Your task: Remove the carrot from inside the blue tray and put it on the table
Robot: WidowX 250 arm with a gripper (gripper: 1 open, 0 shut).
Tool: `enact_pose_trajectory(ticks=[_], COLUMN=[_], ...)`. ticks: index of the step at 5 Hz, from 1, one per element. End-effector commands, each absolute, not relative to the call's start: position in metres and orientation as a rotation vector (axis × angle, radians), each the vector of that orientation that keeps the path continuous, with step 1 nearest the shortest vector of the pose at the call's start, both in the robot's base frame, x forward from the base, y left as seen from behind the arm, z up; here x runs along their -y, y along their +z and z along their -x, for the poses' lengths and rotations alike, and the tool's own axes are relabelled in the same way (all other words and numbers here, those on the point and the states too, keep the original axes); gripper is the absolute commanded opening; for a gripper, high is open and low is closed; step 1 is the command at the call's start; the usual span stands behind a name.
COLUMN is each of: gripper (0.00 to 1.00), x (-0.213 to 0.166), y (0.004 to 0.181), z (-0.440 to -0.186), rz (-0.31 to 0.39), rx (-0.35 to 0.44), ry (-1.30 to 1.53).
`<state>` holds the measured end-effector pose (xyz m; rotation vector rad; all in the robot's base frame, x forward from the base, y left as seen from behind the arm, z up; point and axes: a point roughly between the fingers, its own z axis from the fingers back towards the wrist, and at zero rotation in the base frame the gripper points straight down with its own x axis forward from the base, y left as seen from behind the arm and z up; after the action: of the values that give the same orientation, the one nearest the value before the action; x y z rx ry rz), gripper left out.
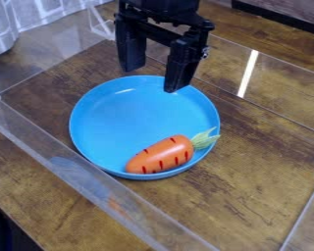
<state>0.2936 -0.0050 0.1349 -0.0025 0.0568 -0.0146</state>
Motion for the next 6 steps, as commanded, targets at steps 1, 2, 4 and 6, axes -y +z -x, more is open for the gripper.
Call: enact_pose_trajectory(ticks=[1, 2, 4, 6], gripper=[1.0, 1.0, 1.0, 1.0], x=[0.007, 0.01, 0.023, 0.021], y=[0.128, 0.108, 0.07, 0.053], z=[-0.292, -0.29, -0.284, -0.295], rz=[0.005, 0.008, 0.017, 0.013], rx=[-0.066, -0.066, -0.043, -0.013], ry=[-0.031, -0.089, -0.19, -0.212])
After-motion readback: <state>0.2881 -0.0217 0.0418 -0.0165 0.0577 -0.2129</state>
